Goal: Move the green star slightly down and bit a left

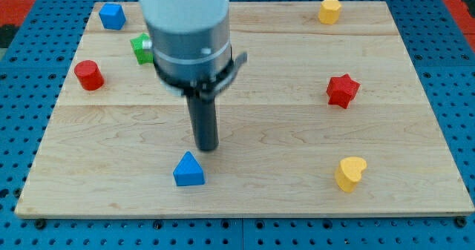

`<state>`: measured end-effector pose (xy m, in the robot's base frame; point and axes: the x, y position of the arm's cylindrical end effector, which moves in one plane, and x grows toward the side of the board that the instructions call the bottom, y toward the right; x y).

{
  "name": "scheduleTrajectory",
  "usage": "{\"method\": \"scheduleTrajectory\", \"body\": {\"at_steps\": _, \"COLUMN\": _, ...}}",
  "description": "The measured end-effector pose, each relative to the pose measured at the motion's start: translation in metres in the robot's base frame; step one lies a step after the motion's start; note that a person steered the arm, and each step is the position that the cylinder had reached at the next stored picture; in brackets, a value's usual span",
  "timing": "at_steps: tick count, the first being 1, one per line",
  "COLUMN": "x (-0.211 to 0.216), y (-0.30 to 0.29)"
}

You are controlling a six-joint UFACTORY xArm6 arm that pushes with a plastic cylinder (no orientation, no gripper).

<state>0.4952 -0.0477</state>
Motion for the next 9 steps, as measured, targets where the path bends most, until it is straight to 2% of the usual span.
{"method": "scheduleTrajectory", "body": {"at_steps": 2, "x": -0.177, "y": -0.015}}
{"method": "scheduleTrajectory", "body": {"at_steps": 3, "x": -0.229, "y": -0.051}}
{"method": "scheduleTrajectory", "body": {"at_steps": 4, "x": -0.232, "y": -0.103}}
{"method": "scheduleTrajectory", "body": {"at_steps": 5, "x": -0.208, "y": -0.134}}
{"method": "scheduleTrajectory", "body": {"at_steps": 6, "x": -0.145, "y": -0.103}}
{"method": "scheduleTrajectory", "body": {"at_steps": 7, "x": -0.115, "y": -0.087}}
{"method": "scheduleTrajectory", "body": {"at_steps": 8, "x": -0.147, "y": -0.077}}
{"method": "scheduleTrajectory", "body": {"at_steps": 9, "x": -0.096, "y": -0.065}}
